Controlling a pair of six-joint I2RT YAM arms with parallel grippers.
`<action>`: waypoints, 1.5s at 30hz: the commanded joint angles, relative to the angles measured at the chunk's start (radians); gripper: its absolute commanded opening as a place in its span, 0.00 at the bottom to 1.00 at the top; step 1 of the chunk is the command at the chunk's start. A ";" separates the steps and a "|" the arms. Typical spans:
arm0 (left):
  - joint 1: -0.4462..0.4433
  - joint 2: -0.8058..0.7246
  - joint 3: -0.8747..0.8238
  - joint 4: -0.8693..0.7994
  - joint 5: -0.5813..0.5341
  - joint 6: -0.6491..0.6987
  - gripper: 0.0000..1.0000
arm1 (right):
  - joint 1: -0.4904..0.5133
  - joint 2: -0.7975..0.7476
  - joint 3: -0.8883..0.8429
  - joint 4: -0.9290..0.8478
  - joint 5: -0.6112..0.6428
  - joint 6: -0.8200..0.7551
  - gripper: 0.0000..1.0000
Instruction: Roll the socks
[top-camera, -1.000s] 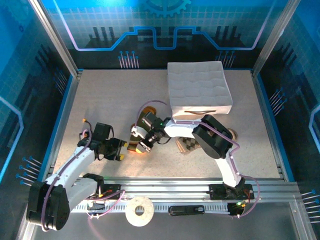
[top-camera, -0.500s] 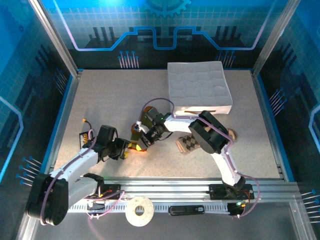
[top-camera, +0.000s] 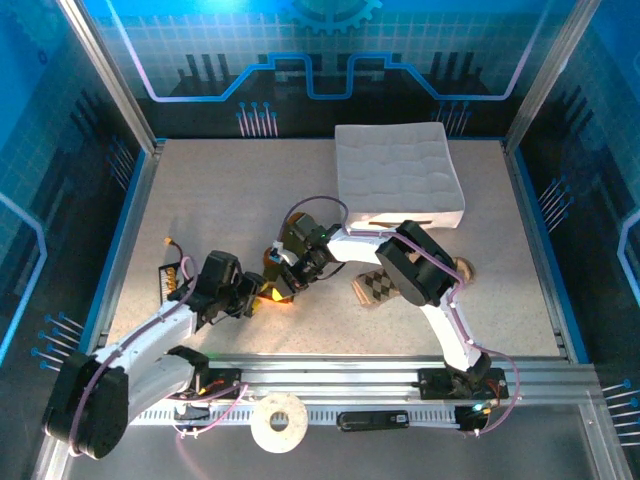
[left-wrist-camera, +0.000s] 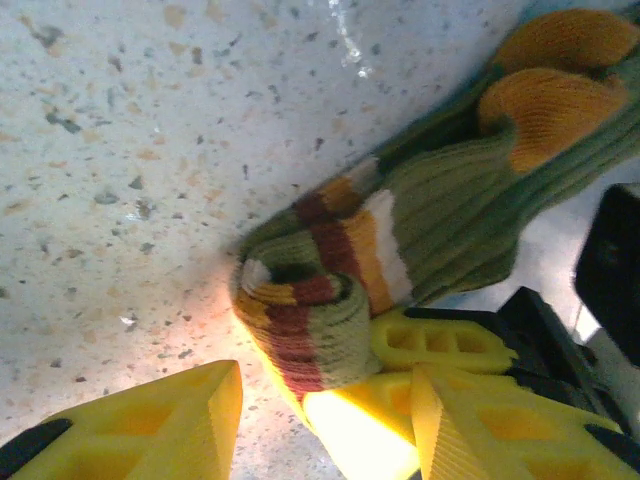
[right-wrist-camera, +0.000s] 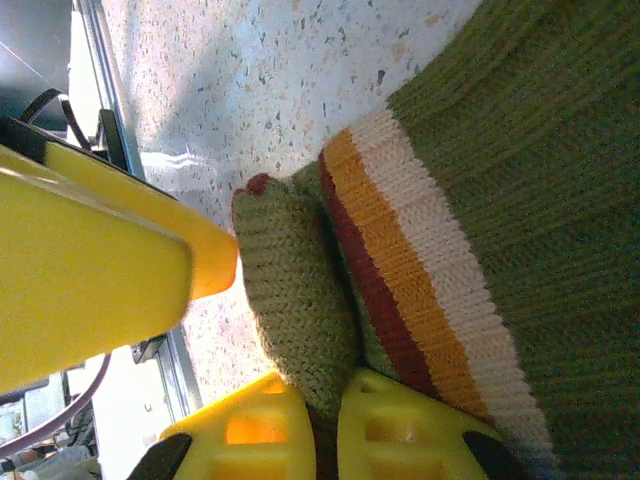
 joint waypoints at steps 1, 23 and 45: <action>-0.009 -0.006 -0.027 -0.019 -0.011 -0.028 0.49 | -0.006 0.057 -0.007 -0.078 0.059 0.020 0.00; -0.029 0.265 0.044 -0.260 -0.050 -0.029 0.00 | 0.025 -0.093 -0.100 -0.013 0.157 -0.160 0.24; 0.015 0.442 0.234 -0.420 -0.002 0.063 0.00 | 0.365 -0.385 -0.552 0.702 1.104 -1.128 0.57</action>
